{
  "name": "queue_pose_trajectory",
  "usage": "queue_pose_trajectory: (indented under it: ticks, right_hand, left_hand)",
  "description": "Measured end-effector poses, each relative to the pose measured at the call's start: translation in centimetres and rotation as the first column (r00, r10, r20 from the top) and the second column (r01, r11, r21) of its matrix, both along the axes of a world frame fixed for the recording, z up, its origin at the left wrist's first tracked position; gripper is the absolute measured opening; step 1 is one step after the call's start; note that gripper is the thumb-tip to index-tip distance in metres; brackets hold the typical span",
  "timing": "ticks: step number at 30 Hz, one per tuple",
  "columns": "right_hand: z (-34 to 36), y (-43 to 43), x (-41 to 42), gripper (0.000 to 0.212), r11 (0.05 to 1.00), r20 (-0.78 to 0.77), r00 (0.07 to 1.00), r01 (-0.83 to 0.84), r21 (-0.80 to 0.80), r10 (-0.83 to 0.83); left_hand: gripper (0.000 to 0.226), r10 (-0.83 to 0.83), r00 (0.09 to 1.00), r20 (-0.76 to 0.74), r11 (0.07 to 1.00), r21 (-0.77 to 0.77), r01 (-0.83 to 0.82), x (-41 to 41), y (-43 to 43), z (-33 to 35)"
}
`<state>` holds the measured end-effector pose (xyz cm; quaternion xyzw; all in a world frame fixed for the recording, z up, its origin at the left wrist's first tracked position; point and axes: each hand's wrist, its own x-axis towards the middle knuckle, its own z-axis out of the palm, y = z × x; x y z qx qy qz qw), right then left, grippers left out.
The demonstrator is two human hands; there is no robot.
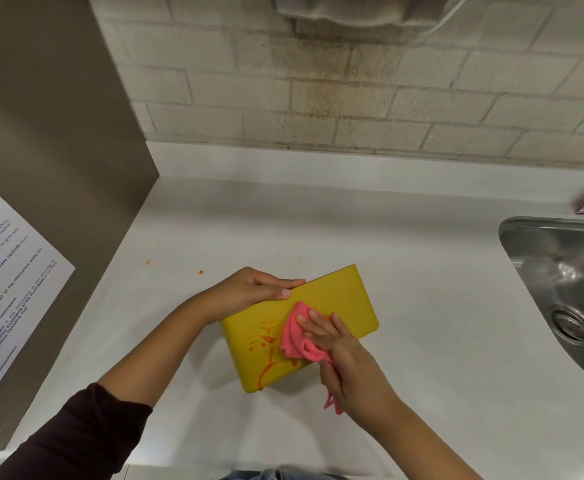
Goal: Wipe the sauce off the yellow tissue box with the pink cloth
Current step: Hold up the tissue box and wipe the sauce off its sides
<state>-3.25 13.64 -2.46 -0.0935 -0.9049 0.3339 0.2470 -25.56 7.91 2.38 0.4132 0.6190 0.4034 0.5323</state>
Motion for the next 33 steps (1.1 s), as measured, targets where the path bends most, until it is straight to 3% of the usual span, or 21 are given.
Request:
queue_pose_trajectory:
  ticks: [7,11,15,23,30,33]
  right_hand:
    - [1.0,-0.6,-1.2,0.045,0.955,-0.095,0.967,0.214,-0.205,-0.237]
    - [0.8,-2.5,-2.5,0.045,0.977,-0.061,0.987,0.140,-0.161,-0.151]
    - [0.2,-1.9,-0.7,0.038,0.999,-0.038,0.999,-0.020,-0.033,0.018]
    - [0.4,-1.8,-2.2,0.044,0.969,-0.110,0.976,0.169,-0.179,-0.190]
    - [0.2,-1.8,-1.9,0.037,1.000,-0.038,0.999,0.003,-0.031,-0.004]
    - [0.1,-0.2,-0.5,0.042,0.998,-0.045,0.998,0.036,-0.049,-0.038]
  left_hand:
    - [0.026,0.019,1.000,0.023,1.000,0.004,-0.019,0.2,0.1,-0.4]
    - [0.025,0.015,0.998,0.066,1.000,0.017,-0.016,0.2,-0.1,-0.6]
    - [0.040,-0.024,0.998,0.057,1.000,0.019,0.023,0.1,-0.5,-0.4]
    - [0.024,0.030,0.993,0.118,1.000,-0.004,-0.030,0.0,-0.3,-0.5]
    - [0.028,0.038,0.993,0.108,0.999,0.000,-0.038,-0.1,-0.3,-0.3]
    - [0.032,0.045,0.992,0.118,0.999,-0.007,-0.044,0.0,-0.4,-0.4]
